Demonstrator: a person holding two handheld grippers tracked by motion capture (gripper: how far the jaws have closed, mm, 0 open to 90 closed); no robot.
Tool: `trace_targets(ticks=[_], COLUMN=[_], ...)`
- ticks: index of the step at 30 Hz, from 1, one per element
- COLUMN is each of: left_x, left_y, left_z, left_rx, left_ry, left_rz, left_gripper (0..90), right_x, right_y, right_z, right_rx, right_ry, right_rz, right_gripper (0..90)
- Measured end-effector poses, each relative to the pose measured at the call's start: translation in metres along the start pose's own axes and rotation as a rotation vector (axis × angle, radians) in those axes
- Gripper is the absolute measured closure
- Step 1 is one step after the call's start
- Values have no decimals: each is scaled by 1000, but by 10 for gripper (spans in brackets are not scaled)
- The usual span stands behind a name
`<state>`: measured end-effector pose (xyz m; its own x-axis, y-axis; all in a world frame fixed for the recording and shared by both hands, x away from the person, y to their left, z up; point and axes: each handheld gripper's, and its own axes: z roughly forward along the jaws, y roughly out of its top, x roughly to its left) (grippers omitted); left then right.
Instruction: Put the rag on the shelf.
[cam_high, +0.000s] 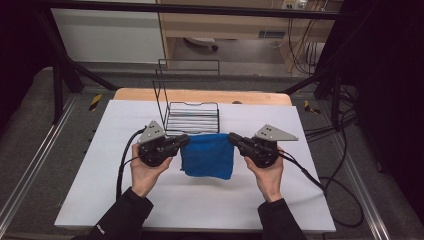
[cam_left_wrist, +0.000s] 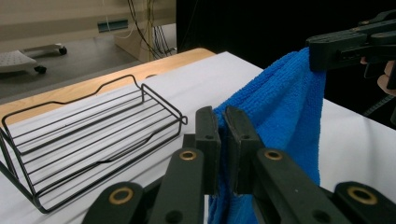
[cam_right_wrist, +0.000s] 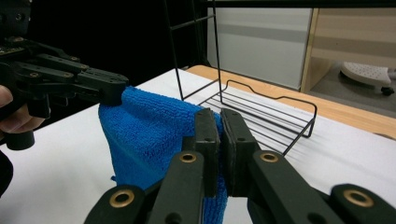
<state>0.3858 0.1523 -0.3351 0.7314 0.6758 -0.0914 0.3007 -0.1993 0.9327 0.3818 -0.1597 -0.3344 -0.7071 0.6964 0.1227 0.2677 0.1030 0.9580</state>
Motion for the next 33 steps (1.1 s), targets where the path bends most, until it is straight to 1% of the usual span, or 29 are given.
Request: trace_targets(ticks=[12, 18, 19, 20, 21, 24, 29, 33], left_x=[1, 1, 1, 1, 2, 4, 9, 12], left_y=[10, 18, 20, 21, 23, 29, 37, 46], left_z=[-10, -14, -15, -16, -17, -20, -23, -26], left_rx=[-49, -87, -94, -99, -109, -130, -162, -178], left_ry=[18, 28, 29, 29, 31, 36, 40, 48], left_rz=[1, 7, 8, 8, 8, 8, 0, 7], left_gripper=[844, 845, 845, 845, 845, 845, 845, 846], right_x=[6, 10, 10, 11, 11, 12, 13, 15], right_y=[9, 22, 22, 26, 26, 32, 40, 49], right_z=[-2, -4, -4, -4, -4, -3, -1, 1], right_rx=[-37, -78, -78, -96, -96, -118, -128, -144], right_ry=[1, -2, -2, -3, -3, -8, -15, -19], right_rz=[-19, -31, -31, -28, -28, -39, -46, -56], right_gripper=[865, 865, 865, 865, 865, 866, 866, 866])
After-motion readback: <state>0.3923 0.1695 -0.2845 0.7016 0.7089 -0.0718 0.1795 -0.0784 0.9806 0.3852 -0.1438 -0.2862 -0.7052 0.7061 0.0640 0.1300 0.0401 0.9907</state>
